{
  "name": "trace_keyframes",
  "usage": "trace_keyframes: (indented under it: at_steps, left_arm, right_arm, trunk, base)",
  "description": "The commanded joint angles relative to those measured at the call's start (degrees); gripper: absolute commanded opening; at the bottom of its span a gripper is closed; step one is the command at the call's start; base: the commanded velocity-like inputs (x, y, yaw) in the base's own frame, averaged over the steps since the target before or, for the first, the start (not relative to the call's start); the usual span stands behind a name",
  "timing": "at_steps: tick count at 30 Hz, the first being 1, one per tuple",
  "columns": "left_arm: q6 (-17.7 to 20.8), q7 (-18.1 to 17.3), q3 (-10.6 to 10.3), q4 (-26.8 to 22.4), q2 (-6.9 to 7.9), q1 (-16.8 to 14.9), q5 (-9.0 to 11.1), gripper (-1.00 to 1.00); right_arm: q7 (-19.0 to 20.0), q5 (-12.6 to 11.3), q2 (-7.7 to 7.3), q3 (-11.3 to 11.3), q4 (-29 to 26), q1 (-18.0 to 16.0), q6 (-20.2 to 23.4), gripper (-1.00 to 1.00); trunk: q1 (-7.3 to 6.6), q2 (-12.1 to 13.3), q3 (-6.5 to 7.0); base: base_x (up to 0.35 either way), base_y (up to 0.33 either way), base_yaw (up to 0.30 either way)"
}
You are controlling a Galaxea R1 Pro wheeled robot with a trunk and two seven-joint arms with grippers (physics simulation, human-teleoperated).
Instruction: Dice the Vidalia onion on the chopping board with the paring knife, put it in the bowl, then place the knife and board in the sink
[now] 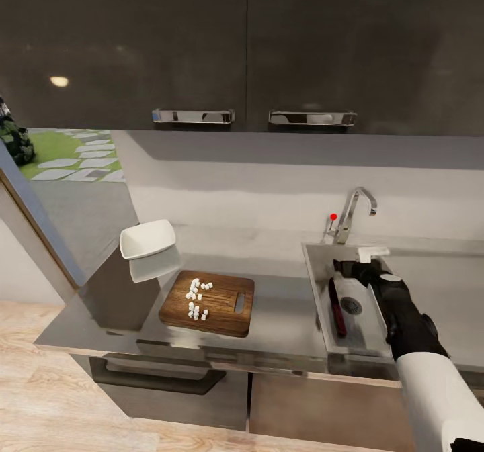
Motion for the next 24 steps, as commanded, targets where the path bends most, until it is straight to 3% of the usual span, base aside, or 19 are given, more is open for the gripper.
trace_keyframes:
  at_steps: [1,4,8,11,20,24]
  left_arm:
    - [-0.09,0.03,-0.16,-0.09,0.03,0.03,0.57,1.0]
    - [-0.03,0.03,-0.16,-0.09,0.03,0.04,0.57,1.0]
    - [-0.01,0.03,-0.16,-0.09,0.03,0.02,0.57,1.0]
    - [-0.04,0.03,-0.16,-0.09,0.03,0.04,0.57,1.0]
    - [-0.01,0.08,-0.16,-0.09,0.03,0.03,0.57,1.0]
    - [-0.01,0.11,-0.16,-0.09,0.03,0.03,0.57,1.0]
  right_arm:
    - [1.14,0.64,0.03,-0.16,-3.16,0.11,1.6,1.0]
    - [4.66,0.67,0.38,-0.13,-18.26,3.06,8.37,1.0]
    - [7.28,0.55,0.92,-0.02,-31.02,9.38,11.13,1.0]
    - [7.73,0.45,1.52,0.05,-33.63,11.81,11.58,1.0]
    - [7.8,0.41,2.11,0.06,-33.52,12.25,13.39,1.0]
    - [7.76,0.55,4.54,-0.01,-33.47,12.26,13.42,1.0]
  trunk:
    - [0.04,-0.11,-0.12]
    - [0.04,-0.11,-0.12]
    - [0.04,-0.11,-0.12]
    - [0.04,-0.11,-0.12]
    - [0.04,-0.11,-0.12]
    - [0.04,-0.11,-0.12]
  base:
    - [0.0,0.0,0.0]
    - [0.0,0.0,0.0]
    - [0.0,0.0,0.0]
    - [0.0,0.0,0.0]
    - [-0.067,0.18,0.0]
    - [-0.175,0.285,0.0]
